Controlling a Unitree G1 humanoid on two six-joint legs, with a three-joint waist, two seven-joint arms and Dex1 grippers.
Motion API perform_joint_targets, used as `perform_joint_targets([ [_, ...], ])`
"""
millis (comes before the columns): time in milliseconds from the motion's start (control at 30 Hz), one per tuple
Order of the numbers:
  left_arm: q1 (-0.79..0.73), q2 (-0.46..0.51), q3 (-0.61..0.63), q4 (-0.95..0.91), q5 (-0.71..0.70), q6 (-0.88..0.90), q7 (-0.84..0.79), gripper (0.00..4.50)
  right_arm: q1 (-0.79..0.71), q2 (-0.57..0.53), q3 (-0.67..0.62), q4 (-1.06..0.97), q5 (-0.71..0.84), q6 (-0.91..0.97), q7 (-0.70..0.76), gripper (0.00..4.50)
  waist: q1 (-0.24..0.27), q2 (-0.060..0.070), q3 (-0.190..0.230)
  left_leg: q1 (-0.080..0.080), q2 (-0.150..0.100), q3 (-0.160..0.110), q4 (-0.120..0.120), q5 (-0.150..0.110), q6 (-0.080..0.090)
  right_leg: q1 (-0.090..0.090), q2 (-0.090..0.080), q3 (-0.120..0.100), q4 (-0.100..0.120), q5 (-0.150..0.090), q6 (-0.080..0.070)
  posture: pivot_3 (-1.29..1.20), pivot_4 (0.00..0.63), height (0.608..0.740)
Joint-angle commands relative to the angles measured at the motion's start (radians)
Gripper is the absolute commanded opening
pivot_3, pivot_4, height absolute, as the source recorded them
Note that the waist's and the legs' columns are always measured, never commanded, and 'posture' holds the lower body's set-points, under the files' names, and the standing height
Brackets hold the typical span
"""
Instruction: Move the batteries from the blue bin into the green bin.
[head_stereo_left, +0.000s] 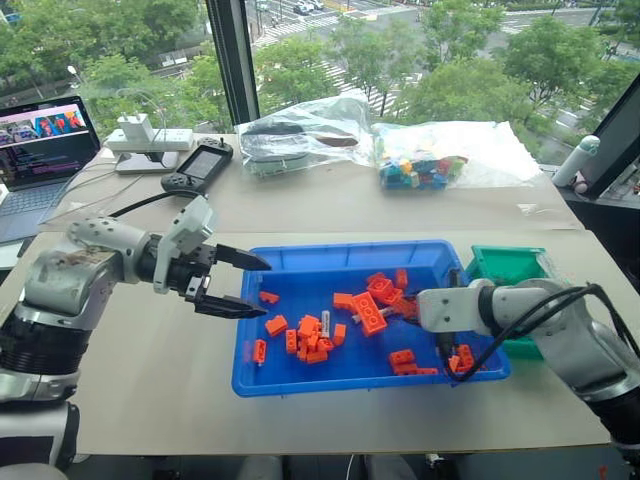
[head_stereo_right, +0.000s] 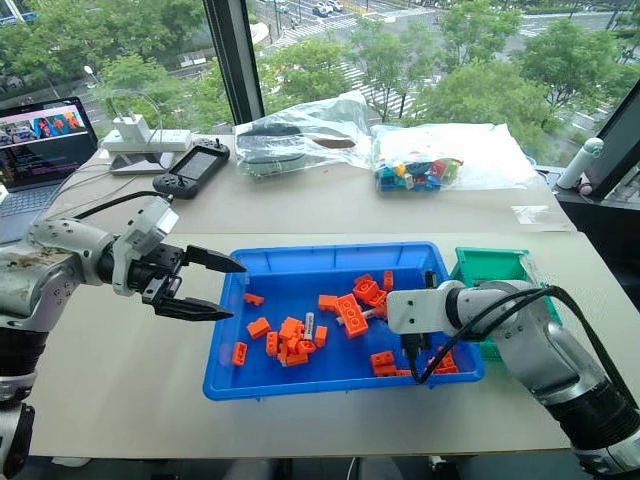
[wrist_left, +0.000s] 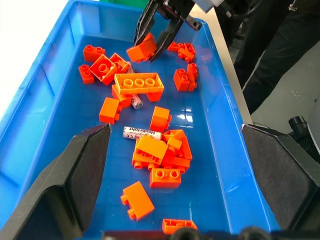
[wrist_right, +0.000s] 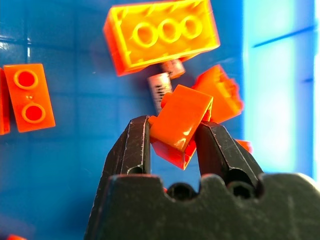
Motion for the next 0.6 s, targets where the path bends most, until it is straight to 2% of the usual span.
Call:
perform_joint_targets([
  [33, -0.02, -0.007, 0.002, 0.001, 0.004, -0.024, -0.008, 4.5, -0.042, -0.058, -0.092, 0.031, -0.01, -0.009, 0.001, 1.05, 0.0, 0.0, 0.0, 0.0, 0.0, 0.0, 0.0, 0.0, 0.0, 0.0, 0.0, 0.0, 0.0, 0.0, 0.0, 0.0, 0.15, 0.74],
  [133, -0.022, -0.017, 0.0, 0.0, 0.009, -0.026, -0.009, 4.5, -0.06, -0.077, -0.09, 0.137, -0.062, -0.062, -0.037, 1.04, 0.0, 0.0, 0.0, 0.0, 0.0, 0.0, 0.0, 0.0, 0.0, 0.0, 0.0, 0.0, 0.0, 0.0, 0.0, 0.0, 0.15, 0.74],
  [333, -0.028, -0.029, -0.004, 0.003, 0.017, -0.032, -0.007, 4.5, -0.114, -0.014, -0.082, 0.278, -0.074, -0.139, -0.083, 1.04, -0.004, 0.0, 0.0, 0.0, 0.0, 0.001, 0.0, 0.0, 0.0, 0.0, 0.0, 0.0, 0.0, 0.0, 0.0, 0.0, 0.15, 0.74],
  [400, -0.027, -0.03, -0.003, 0.004, 0.018, -0.033, -0.006, 4.5, -0.131, 0.004, -0.092, 0.294, -0.063, -0.144, -0.086, 2.05, -0.006, 0.0, 0.0, 0.0, 0.0, 0.001, 0.0, 0.0, 0.0, 0.0, 0.0, 0.0, 0.001, 0.0, 0.0, 0.0, 0.15, 0.74],
  [433, -0.026, -0.031, -0.002, 0.004, 0.018, -0.033, -0.004, 4.5, -0.138, 0.008, -0.096, 0.296, -0.06, -0.145, -0.083, 2.28, -0.007, 0.0, 0.0, 0.0, 0.001, 0.001, 0.0, 0.0, 0.0, -0.001, 0.001, 0.0, 0.001, 0.0, 0.0, 0.0, 0.15, 0.74],
  [600, -0.016, -0.038, -0.002, -0.008, 0.012, -0.028, 0.005, 4.5, -0.173, 0.017, -0.108, 0.265, -0.04, -0.131, -0.066, 4.04, -0.005, 0.0, 0.0, 0.0, 0.0, 0.001, 0.0, 0.0, 0.0, 0.0, 0.0, 0.0, 0.001, 0.0, 0.0, 0.0, 0.15, 0.74],
])
